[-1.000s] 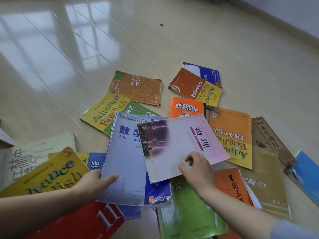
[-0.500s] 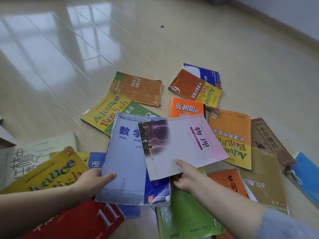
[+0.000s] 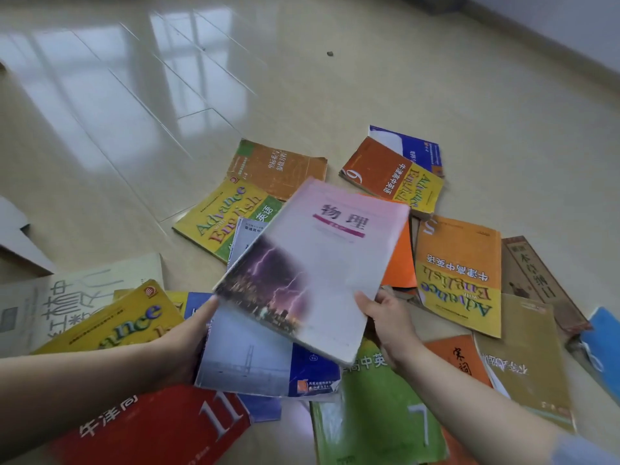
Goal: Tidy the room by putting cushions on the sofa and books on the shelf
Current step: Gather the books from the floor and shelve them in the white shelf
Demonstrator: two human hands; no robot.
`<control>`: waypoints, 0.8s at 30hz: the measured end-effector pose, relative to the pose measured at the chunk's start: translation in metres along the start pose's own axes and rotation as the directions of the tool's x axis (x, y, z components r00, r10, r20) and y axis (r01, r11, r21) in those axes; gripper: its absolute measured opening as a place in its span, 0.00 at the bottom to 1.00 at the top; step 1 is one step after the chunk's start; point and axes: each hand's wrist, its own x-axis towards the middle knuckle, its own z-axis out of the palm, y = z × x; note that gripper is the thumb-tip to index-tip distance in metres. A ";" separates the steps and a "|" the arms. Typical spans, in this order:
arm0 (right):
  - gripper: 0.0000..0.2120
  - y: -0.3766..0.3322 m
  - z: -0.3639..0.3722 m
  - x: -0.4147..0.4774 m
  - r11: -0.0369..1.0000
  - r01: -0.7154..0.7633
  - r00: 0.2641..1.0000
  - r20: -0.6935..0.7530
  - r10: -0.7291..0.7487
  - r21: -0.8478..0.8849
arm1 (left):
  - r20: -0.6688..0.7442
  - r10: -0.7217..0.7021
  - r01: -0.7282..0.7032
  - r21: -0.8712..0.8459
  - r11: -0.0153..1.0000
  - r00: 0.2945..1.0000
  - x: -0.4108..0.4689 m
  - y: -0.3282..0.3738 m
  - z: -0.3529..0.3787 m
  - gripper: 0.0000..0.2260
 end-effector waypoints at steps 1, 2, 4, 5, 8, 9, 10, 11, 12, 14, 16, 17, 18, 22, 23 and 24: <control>0.06 0.000 0.004 0.000 0.999 -0.019 0.998 0.058 0.021 -0.033 | -0.003 0.006 -0.006 -0.003 1.000 1.000 -0.001 -0.001 -0.001 0.31; 0.06 0.001 0.007 0.000 0.997 -0.045 0.994 0.098 0.050 -0.056 | -0.015 0.017 -0.017 -0.014 1.000 1.000 -0.001 -0.003 -0.003 0.32; 0.05 0.004 0.009 0.001 0.992 -0.107 0.984 0.137 0.115 -0.063 | -0.037 0.024 -0.025 -0.044 0.999 0.999 -0.001 -0.006 -0.008 0.34; 0.05 0.005 0.007 0.001 0.989 -0.136 0.979 0.142 0.144 -0.065 | -0.021 0.019 -0.021 -0.063 0.998 1.000 0.000 -0.007 -0.012 0.36; 0.05 0.004 -0.004 0.003 0.979 -0.164 0.962 0.201 0.186 -0.123 | 0.089 -0.014 0.016 -0.016 1.000 0.996 -0.001 -0.006 -0.018 0.40; 0.05 0.002 -0.007 0.002 0.973 -0.160 0.952 0.234 0.197 -0.166 | 0.109 -0.019 0.018 0.013 1.000 0.994 -0.001 -0.004 -0.019 0.41; 0.05 0.001 -0.010 0.003 0.965 -0.151 0.942 0.265 0.206 -0.214 | 0.104 -0.019 0.015 0.034 0.999 0.994 -0.001 -0.003 -0.018 0.41; 0.06 -0.002 -0.010 0.001 0.957 -0.141 0.932 0.291 0.214 -0.253 | 0.089 -0.012 0.008 0.051 0.999 0.996 -0.001 -0.002 -0.017 0.39; 0.06 -0.001 -0.011 0.002 0.950 -0.129 0.924 0.313 0.219 -0.283 | 0.071 -0.001 -0.004 0.066 0.998 0.997 0.001 -0.002 -0.018 0.38; 0.07 0.000 -0.005 0.001 0.945 -0.112 0.921 0.324 0.215 -0.308 | 0.043 0.010 -0.015 0.121 0.993 0.999 0.004 -0.005 -0.016 0.34; 0.06 0.003 0.005 0.003 0.929 -0.095 0.925 0.313 0.215 -0.357 | 0.001 0.042 -0.042 0.108 0.993 0.999 0.007 -0.008 -0.015 0.28; 0.07 0.006 0.010 0.005 0.907 -0.066 0.934 0.295 0.203 -0.416 | -0.017 0.059 -0.057 0.096 0.994 0.998 0.007 -0.009 -0.014 0.25; 0.09 0.008 0.015 0.007 0.854 -0.009 0.943 0.279 0.180 -0.520 | -0.046 0.074 -0.069 0.107 0.992 0.996 0.007 -0.010 -0.015 0.23; 0.14 0.009 0.023 0.008 0.374 0.124 0.986 0.156 0.056 -0.919 | -0.095 0.127 -0.098 0.265 0.959 0.987 0.008 -0.013 -0.021 0.21; 0.17 0.010 0.023 0.008 0.322 0.114 0.991 0.131 0.033 -0.940 | -0.094 0.134 -0.103 0.284 0.953 0.986 0.009 -0.014 -0.022 0.24; 0.21 0.011 0.023 0.008 0.318 0.094 0.994 0.109 0.031 -0.943 | -0.093 0.135 -0.101 0.298 0.949 0.987 0.014 -0.016 -0.025 0.28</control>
